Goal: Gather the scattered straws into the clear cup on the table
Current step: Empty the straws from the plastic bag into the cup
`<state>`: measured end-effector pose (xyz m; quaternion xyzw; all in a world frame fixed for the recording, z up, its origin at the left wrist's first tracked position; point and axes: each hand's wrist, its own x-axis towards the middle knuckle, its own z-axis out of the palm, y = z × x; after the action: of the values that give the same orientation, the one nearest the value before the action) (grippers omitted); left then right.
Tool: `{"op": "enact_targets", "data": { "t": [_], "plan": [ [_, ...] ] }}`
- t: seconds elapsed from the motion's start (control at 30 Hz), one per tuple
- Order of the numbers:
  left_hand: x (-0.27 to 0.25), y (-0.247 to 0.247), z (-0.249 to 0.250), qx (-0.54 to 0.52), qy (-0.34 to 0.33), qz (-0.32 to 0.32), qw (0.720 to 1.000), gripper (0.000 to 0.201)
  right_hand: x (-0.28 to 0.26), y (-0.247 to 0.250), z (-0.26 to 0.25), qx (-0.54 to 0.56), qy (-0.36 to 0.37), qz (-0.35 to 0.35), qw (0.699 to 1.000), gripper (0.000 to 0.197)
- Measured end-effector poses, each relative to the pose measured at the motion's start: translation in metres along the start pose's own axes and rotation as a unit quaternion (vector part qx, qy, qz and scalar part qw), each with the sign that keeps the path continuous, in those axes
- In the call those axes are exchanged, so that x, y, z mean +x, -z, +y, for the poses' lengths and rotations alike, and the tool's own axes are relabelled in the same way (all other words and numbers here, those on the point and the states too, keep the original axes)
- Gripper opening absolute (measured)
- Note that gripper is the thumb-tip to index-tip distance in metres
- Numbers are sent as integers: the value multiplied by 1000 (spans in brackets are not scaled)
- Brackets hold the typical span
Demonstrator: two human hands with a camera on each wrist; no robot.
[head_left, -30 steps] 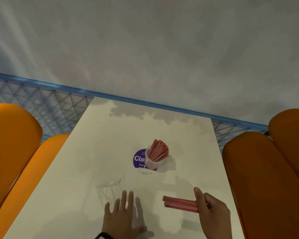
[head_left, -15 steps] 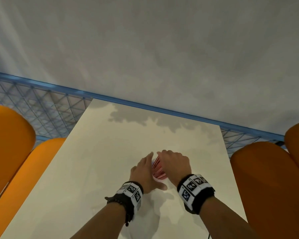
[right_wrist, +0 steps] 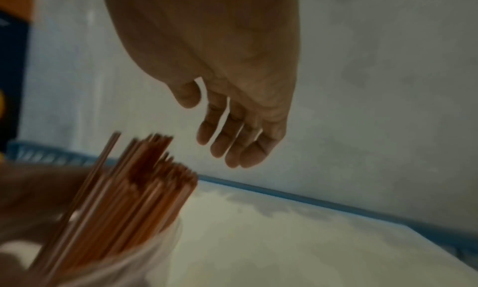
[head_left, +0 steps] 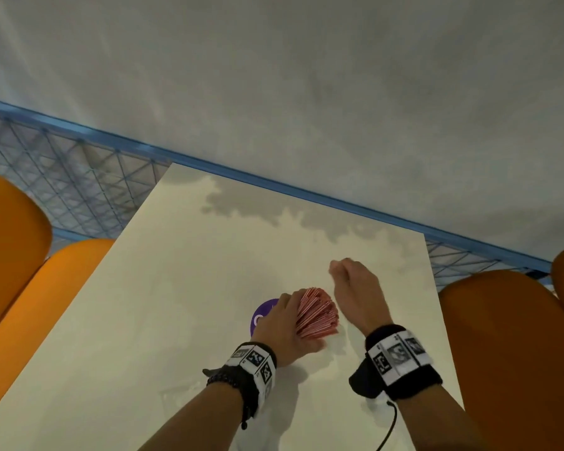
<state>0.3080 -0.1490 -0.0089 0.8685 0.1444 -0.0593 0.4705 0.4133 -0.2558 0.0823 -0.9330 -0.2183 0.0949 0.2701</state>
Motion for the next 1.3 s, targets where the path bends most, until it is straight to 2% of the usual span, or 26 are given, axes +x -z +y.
{"op": "enact_targets", "data": {
  "t": [0.1, 0.17, 0.23, 0.3, 0.33, 0.43, 0.57, 0.67, 0.8, 0.9, 0.97, 1.0, 1.03, 1.07, 1.1, 1.17, 1.2, 1.23, 1.3],
  "plan": [
    [0, 0, 2, 15, 4, 3, 1000, 90, -7, -26, -9, -80, 65, -120, 987, 37],
    [-1, 1, 3, 35, 1, 7, 999, 89, -11, -37, -5, -99, 53, -149, 982, 38],
    [-1, 0, 3, 36, -2, 12, 999, 92, -16, -40, 3, -48, -10, -116, 992, 39],
    [-1, -2, 2, 28, 1, 15, 999, 92, -22, -45, 3, 65, -79, -83, 991, 38],
    [-1, -4, 1, 30, 0, 14, 999, 89, -24, -49, 1, 71, -88, -64, 991, 37],
    [1, -8, -1, 54, -11, 21, 998, 71, -32, -69, -2, -48, -37, 15, 998, 28],
    [-1, -4, 1, 40, -5, 32, 999, 81, -32, -77, 1, -54, -40, 95, 993, 26],
    [-3, -3, 3, 67, -1, 17, 998, 92, -25, -75, -1, -49, -74, 81, 993, 23],
    [-5, 0, 7, 67, 6, 19, 998, 95, -23, -73, -2, -53, -101, 43, 993, 27],
    [-6, 1, 9, 69, 31, -14, 997, 119, -25, -61, -5, -32, -99, 5, 995, 34],
    [-10, 11, 13, 95, 36, -30, 994, 135, -29, -42, -5, 21, -98, 35, 994, 36],
    [-14, 19, 16, 99, 32, -26, 994, 135, -33, -31, -3, 39, -87, 71, 993, 33],
    [-20, 29, 17, 88, 25, -8, 996, 128, -39, -20, 0, 48, -68, 108, 991, 28],
    [-27, 41, 18, 58, 12, 23, 998, 113, -46, -9, 3, 52, -45, 135, 989, 21],
    [-38, 54, 15, 21, -5, 62, 998, 88, -55, 2, 5, 52, -26, 144, 988, 17],
    [-66, 81, 5, -15, -14, 129, 991, 30, -83, 18, 5, 50, -10, 114, 992, 15],
    [-83, 92, -4, -4, 0, 147, 989, 12, -100, 22, 3, 52, -6, 87, 995, 16],
    [-102, 100, -13, 21, 25, 156, 987, 17, -118, 21, 5, 54, -1, 62, 997, 17],
    [-146, 105, -41, 86, 111, 115, 983, 32, -159, 6, 7, 60, 2, -2, 998, 20]
  ]
}}
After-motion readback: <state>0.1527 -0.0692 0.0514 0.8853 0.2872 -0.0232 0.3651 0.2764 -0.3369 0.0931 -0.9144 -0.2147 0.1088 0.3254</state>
